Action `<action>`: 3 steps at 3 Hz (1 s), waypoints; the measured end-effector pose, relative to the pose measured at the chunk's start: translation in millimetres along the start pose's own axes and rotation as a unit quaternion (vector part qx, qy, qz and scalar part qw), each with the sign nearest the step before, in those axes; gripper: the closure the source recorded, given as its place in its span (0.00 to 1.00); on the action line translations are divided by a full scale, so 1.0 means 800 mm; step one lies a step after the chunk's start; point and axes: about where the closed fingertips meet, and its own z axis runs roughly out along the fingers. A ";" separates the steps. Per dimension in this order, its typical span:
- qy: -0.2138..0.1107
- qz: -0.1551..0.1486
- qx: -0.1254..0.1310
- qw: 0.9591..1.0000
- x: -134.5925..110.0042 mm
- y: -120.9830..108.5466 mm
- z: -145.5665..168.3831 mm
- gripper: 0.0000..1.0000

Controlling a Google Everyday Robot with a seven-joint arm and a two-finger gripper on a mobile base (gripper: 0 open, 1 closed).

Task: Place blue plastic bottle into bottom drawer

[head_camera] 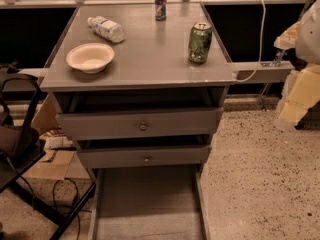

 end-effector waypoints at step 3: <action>-0.125 0.046 0.020 0.991 -0.072 -0.071 0.022 0.00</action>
Offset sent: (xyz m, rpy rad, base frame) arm 0.0266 0.0142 0.0034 0.0850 -0.0657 0.0229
